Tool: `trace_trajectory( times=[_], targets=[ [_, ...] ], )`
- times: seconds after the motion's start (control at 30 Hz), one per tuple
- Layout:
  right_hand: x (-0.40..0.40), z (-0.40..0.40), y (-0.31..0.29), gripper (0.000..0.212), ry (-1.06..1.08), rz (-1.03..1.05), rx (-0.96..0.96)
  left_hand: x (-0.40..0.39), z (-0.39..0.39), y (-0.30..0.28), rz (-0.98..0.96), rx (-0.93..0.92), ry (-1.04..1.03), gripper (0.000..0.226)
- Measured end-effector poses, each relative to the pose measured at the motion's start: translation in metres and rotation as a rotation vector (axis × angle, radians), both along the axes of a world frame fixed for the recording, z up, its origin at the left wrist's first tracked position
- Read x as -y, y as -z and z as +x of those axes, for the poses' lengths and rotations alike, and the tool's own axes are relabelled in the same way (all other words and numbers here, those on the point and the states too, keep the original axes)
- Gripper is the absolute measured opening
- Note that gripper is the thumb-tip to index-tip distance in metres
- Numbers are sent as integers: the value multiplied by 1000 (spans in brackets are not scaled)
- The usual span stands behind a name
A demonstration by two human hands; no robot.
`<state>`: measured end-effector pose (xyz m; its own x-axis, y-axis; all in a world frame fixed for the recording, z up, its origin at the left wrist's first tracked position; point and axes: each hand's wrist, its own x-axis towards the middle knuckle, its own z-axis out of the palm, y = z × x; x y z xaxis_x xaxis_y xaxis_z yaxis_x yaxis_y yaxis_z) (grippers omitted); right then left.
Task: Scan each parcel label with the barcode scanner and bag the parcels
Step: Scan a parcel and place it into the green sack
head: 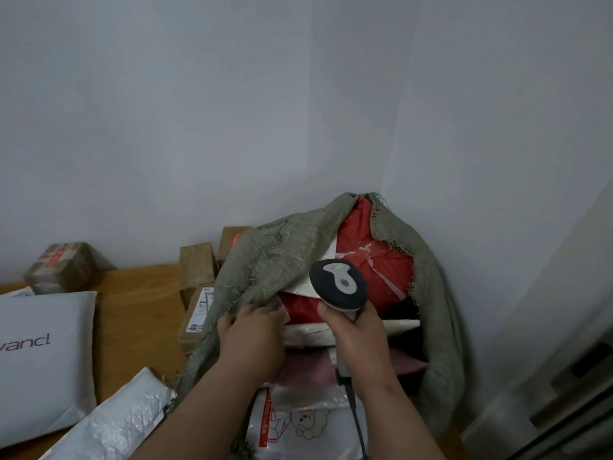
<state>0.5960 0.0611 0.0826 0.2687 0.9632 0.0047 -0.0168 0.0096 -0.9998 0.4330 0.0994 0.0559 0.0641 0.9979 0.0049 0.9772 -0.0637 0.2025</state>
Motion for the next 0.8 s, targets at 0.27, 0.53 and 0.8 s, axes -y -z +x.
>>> trace_trajectory(
  times=[0.27, 0.53, 0.8],
  targets=[
    [28, -69, -25, 11, -120, -15, 46, 45, -77, -24, 146, 603, -314, 36],
    [62, -215, -8, 19, -290, -169, 64, 113, -226, 12, 9, 868, -610, 35],
    [75, -319, 58, 20, -316, -403, 5, 162, -331, 64, -189, 876, -723, 51]
  ],
)
